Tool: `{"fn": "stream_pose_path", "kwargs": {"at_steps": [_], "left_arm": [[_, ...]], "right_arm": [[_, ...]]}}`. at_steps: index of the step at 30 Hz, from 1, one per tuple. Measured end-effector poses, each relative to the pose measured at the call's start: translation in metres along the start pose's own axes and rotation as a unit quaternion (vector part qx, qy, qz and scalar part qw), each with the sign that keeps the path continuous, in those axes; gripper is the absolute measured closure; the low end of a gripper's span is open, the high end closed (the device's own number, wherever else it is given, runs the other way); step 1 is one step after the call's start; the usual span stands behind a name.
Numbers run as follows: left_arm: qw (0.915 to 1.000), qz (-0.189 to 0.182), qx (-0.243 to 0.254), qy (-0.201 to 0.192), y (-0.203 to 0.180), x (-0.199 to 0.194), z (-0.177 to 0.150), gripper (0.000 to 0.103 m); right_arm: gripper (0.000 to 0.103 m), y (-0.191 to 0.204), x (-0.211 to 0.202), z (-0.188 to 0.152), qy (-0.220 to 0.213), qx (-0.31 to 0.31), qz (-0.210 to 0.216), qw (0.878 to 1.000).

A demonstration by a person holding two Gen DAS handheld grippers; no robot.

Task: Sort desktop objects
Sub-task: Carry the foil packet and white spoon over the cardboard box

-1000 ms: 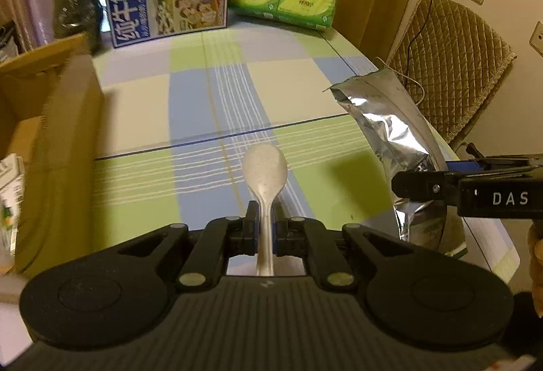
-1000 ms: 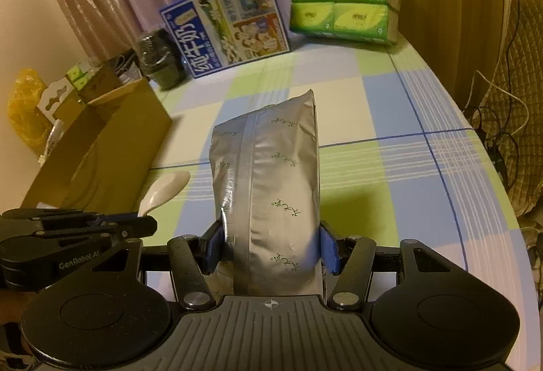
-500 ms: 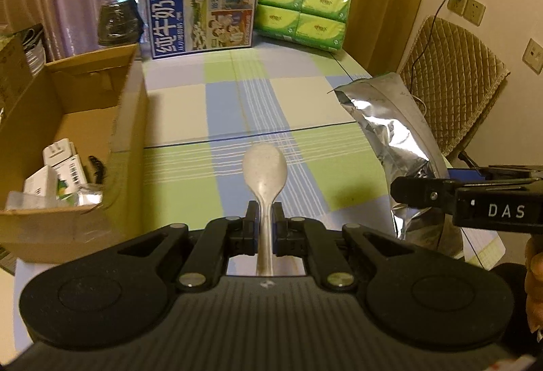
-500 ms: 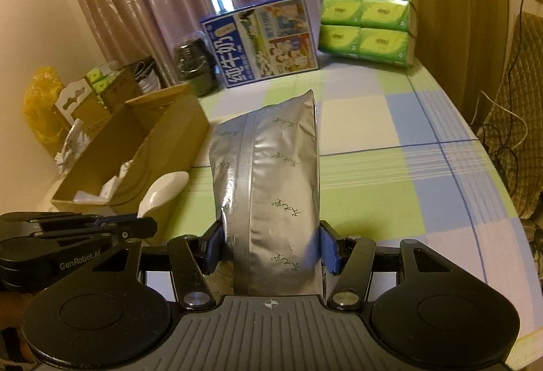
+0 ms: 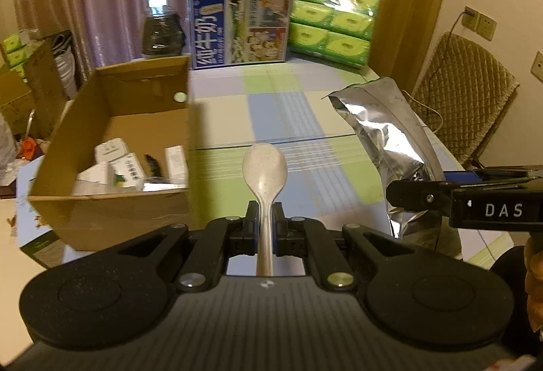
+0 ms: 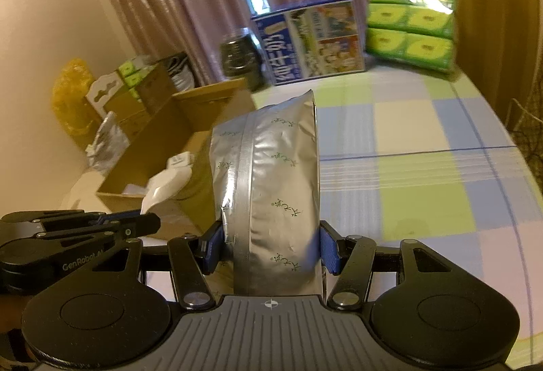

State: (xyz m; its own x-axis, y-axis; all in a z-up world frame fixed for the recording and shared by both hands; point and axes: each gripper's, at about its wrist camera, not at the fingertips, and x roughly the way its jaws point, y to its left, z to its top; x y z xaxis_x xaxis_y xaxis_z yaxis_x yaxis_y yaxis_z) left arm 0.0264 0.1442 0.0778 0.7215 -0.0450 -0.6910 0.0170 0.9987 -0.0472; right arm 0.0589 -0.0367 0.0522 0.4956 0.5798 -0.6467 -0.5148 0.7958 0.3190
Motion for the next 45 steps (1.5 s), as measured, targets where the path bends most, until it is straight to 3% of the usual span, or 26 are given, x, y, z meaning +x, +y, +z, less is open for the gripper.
{"fn": "stream_pose_path", "kwargs": {"at_steps": [11,20,45], "left_arm": [[0.9985,0.05,-0.016,-0.012,0.064,-0.033,0.004,0.099],[0.9971,0.073,-0.021,-0.007,0.106,-0.032,0.01,0.099],[0.9967,0.074,-0.034,0.006,0.18,0.021,0.057,0.099]], "right_arm": [[0.049,0.066,0.036,0.016,0.011,-0.033,0.043,0.998],[0.049,0.103,0.07,0.032,0.017,-0.043,0.056,0.997],[0.049,0.122,0.157,0.086,0.022,-0.02,0.057,0.998]]}}
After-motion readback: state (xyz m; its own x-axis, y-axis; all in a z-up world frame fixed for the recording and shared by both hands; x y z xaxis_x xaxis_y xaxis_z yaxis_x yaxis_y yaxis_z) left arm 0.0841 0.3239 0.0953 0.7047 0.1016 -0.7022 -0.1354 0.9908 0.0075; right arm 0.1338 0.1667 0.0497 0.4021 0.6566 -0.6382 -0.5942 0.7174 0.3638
